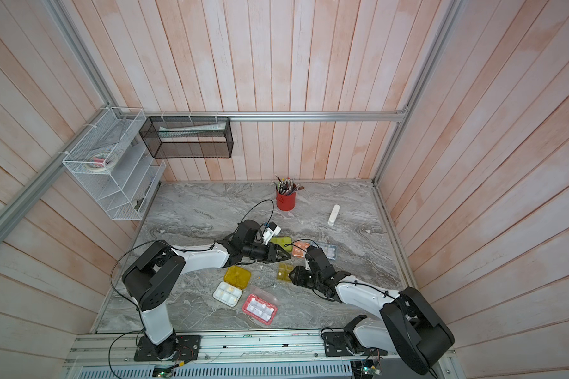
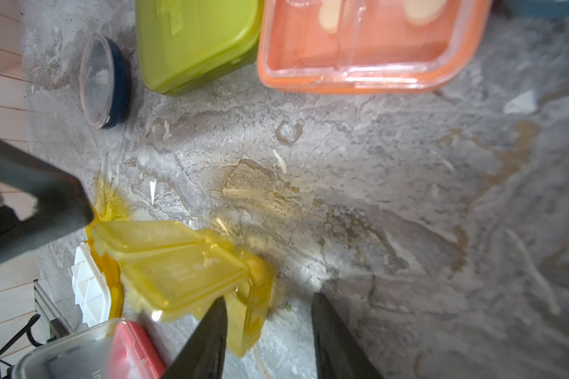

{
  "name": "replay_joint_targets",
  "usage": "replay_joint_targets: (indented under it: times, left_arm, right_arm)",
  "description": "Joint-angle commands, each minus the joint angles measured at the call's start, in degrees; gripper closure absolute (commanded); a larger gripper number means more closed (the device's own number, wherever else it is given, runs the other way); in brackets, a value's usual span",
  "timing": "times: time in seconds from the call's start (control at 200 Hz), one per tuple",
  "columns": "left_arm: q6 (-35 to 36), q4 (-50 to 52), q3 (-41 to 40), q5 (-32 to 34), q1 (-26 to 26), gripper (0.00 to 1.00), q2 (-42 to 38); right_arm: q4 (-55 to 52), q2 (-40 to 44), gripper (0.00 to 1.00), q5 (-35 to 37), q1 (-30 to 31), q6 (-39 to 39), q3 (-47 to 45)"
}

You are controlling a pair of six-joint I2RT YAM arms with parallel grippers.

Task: Close pillboxes
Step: Close the lid on the pillbox.

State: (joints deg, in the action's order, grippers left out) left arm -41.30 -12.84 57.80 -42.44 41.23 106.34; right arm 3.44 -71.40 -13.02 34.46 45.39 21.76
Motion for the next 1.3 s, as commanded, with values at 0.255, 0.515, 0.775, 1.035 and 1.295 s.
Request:
replay_joint_targets:
  times: [0.255,0.515,0.775,1.035,1.295]
  left_arm:
    - [0.2,-1.5,-3.0,0.4,1.0,0.58,-1.5]
    - [0.3,-1.5,-3.4,0.5,1.0,0.58,-1.9]
    - [1.0,0.3,-3.3,1.2,0.5,0.58,-4.5]
    - [2.0,1.2,-2.8,1.4,-1.2,0.57,-3.6]
    - [2.5,0.9,-1.8,1.3,-1.2,0.57,-0.7]
  right_arm:
    - [-1.7,-1.2,0.58,2.6,-0.3,-0.1,0.6]
    - [-2.6,-0.9,0.59,3.1,-0.3,-0.2,0.8]
    - [-1.5,-2.4,0.60,2.7,-0.3,0.0,0.5]
    - [-1.5,-1.8,0.62,3.0,-0.3,-0.1,-0.4]
    - [-2.2,-0.6,0.67,3.7,-0.3,0.0,-0.4]
